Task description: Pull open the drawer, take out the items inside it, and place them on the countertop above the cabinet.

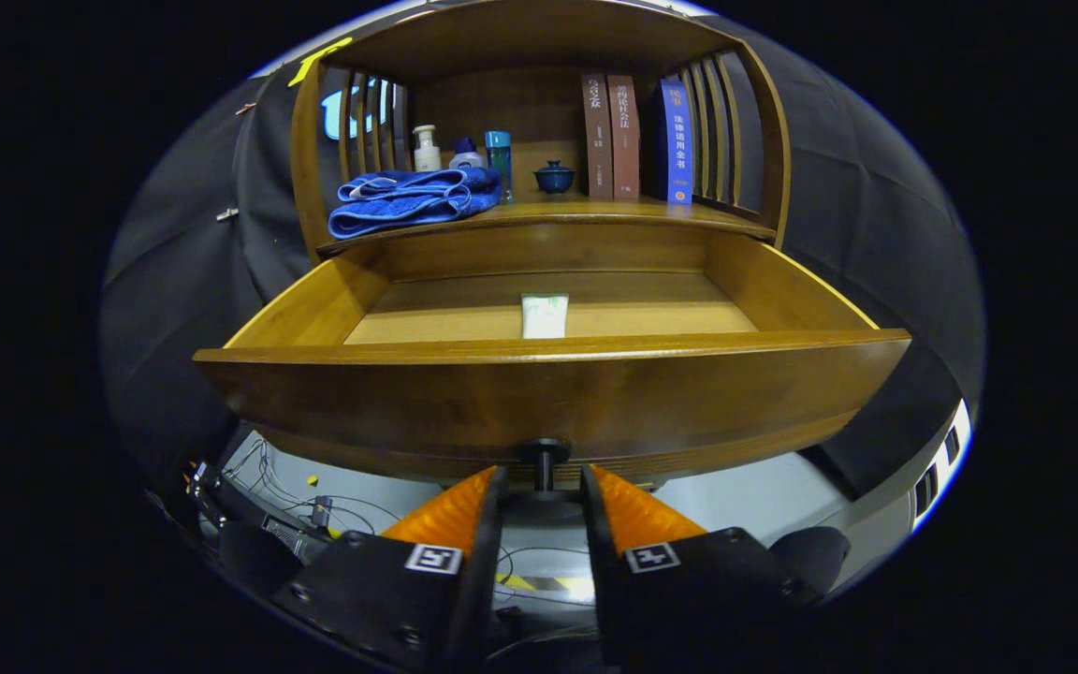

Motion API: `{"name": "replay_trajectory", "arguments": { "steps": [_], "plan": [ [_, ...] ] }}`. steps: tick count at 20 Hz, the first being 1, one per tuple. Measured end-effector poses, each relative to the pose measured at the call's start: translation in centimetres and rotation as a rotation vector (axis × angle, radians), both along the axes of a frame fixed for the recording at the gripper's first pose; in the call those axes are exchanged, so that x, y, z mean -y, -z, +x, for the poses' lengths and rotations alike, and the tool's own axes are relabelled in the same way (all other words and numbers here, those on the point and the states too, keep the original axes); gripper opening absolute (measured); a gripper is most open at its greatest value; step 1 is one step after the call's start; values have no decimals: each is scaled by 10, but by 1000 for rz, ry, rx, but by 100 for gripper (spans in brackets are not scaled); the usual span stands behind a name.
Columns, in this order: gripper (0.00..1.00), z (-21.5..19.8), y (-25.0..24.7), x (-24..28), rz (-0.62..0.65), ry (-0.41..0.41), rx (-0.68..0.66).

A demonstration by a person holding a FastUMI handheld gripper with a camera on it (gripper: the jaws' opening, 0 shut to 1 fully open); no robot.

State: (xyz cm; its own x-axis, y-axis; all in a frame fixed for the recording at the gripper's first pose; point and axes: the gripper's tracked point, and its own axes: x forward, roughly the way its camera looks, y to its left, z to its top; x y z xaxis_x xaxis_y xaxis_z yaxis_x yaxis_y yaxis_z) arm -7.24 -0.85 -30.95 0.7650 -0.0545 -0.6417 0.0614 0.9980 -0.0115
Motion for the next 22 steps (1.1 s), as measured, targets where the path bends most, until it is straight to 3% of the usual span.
{"name": "replay_trajectory", "arguments": {
  "steps": [4,8,11,16,22],
  "plan": [
    [98,2,-54,-9,8,-5,76],
    [99,50,-101,-17,72,-34,114],
    [99,103,-105,-12,91,-38,68],
    [100,169,-65,-2,45,-34,-127],
    [100,199,-11,15,30,27,-328]
  ]
}}
